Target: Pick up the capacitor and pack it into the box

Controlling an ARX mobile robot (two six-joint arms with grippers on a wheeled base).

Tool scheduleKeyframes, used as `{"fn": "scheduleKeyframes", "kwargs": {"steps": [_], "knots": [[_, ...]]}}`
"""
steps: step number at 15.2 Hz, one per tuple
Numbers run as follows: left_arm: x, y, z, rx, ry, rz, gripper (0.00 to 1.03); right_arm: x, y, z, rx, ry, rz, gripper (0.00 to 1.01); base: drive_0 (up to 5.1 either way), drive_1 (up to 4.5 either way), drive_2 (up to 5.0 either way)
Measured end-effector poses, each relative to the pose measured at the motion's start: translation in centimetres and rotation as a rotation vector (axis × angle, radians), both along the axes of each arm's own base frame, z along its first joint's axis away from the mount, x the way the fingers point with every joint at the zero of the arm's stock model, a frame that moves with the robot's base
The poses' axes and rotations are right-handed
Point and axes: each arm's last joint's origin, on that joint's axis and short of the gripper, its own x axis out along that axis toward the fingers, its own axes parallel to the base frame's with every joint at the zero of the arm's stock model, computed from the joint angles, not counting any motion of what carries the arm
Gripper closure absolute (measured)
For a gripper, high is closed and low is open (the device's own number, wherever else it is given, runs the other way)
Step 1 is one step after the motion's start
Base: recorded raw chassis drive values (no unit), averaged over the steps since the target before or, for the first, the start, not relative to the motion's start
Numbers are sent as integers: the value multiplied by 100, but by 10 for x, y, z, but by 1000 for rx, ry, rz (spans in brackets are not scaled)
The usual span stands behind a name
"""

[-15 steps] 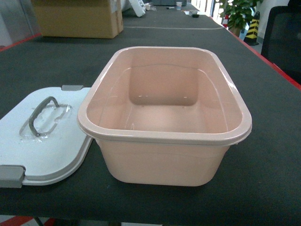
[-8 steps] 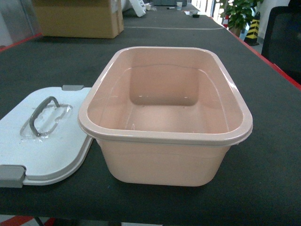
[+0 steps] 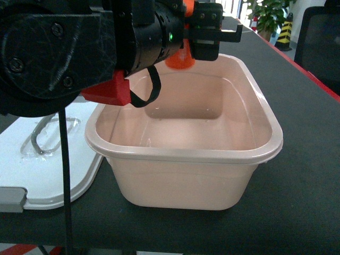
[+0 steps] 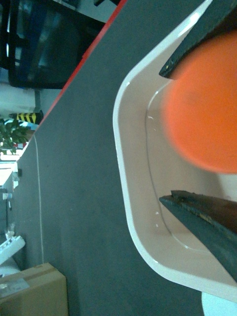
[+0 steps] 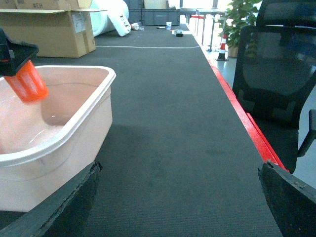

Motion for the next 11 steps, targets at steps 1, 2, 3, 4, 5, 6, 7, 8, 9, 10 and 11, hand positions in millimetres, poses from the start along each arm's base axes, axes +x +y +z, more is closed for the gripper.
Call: {"fn": "scheduleKeyframes", "kwargs": {"steps": [1, 2, 3, 4, 5, 6, 7, 8, 9, 10, 11], "knots": [[1, 1, -2, 3, 5, 9, 28, 0, 0, 0, 0, 0, 0, 3, 0, 0, 0], [1, 1, -1, -1, -1, 13, 16, 0, 0, 0, 0, 0, 0, 3, 0, 0, 0], [2, 3, 0, -2, -4, 21, 4, 0, 0, 0, 0, 0, 0, 3, 0, 0, 0], [3, 6, 1, -14, -22, -11, 5, 0, 0, 0, 0, 0, 0, 3, 0, 0, 0], [0, 16, 3, -15, -23, -3, 5, 0, 0, 0, 0, 0, 0, 3, 0, 0, 0], [-7, 33, 9, -23, -35, 9, 5, 0, 0, 0, 0, 0, 0, 3, 0, 0, 0], [-10, 59, 21, -43, -77, 54, 5, 0, 0, 0, 0, 0, 0, 3, 0, 0, 0], [-12, 86, 31, -58, -114, 113, 5, 0, 0, 0, 0, 0, 0, 3, 0, 0, 0], [-15, 117, 34, -60, -143, 176, 5, 0, 0, 0, 0, 0, 0, 3, 0, 0, 0], [-15, 165, 6, -26, -65, 281, 5, 0, 0, 0, 0, 0, 0, 3, 0, 0, 0], [-13, 180, -14, -10, -6, 307, 5, 0, 0, 0, 0, 0, 0, 3, 0, 0, 0]]}}
